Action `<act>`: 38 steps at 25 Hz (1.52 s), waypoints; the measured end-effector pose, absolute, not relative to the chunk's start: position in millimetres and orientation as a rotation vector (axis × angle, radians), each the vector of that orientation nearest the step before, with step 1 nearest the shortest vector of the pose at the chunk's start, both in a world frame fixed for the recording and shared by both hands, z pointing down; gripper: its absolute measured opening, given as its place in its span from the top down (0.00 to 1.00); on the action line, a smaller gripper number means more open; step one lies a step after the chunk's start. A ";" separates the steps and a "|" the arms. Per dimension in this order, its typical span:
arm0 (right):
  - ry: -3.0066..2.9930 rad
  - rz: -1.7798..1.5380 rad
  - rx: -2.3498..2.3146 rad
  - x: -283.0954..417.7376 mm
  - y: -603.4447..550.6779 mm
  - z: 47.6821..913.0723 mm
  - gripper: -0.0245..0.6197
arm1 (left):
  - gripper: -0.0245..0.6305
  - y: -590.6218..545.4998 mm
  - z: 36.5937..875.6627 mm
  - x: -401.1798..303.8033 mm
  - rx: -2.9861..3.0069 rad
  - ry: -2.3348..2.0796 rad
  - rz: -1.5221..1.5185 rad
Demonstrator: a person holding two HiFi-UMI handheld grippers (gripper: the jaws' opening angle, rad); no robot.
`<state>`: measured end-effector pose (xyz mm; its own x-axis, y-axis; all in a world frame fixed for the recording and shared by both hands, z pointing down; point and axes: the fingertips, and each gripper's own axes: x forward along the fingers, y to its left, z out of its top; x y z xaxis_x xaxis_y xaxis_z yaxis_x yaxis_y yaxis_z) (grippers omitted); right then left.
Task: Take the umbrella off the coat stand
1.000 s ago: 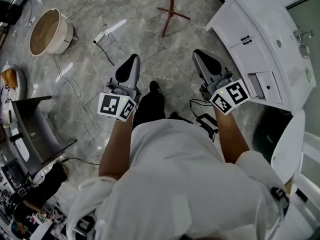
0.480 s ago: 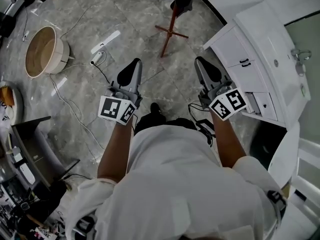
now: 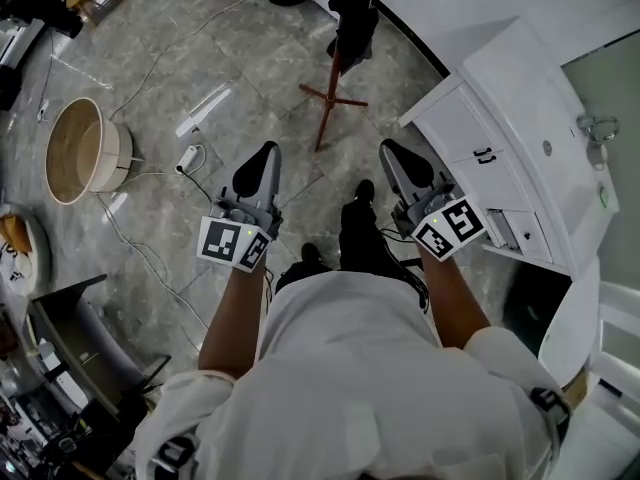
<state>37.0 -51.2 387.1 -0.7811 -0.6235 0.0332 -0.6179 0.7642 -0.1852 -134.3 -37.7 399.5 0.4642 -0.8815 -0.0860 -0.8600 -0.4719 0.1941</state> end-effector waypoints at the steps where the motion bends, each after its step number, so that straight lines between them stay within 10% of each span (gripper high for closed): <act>1: 2.920 -0.295 -1.023 38.8 -63.9 389.1 0.94 | 0.94 -50.6 400.8 -131.4 2.583 -1.541 -0.260; 25: 3.026 -0.214 -0.728 58.5 -319.2 370.7 0.93 | 0.94 -291.0 362.3 -103.0 2.495 -1.787 -0.267; 38: 3.050 -0.278 -1.142 -4.8 -405.3 405.0 0.64 | 0.94 -379.2 369.5 -163.5 2.598 -1.569 -0.258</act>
<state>-4.8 -405.3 405.0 -0.7487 -0.6387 0.1775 -0.6603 0.7423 -0.1140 -163.5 -379.2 369.5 0.4563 -0.8847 -0.0953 -0.8685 -0.4662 0.1684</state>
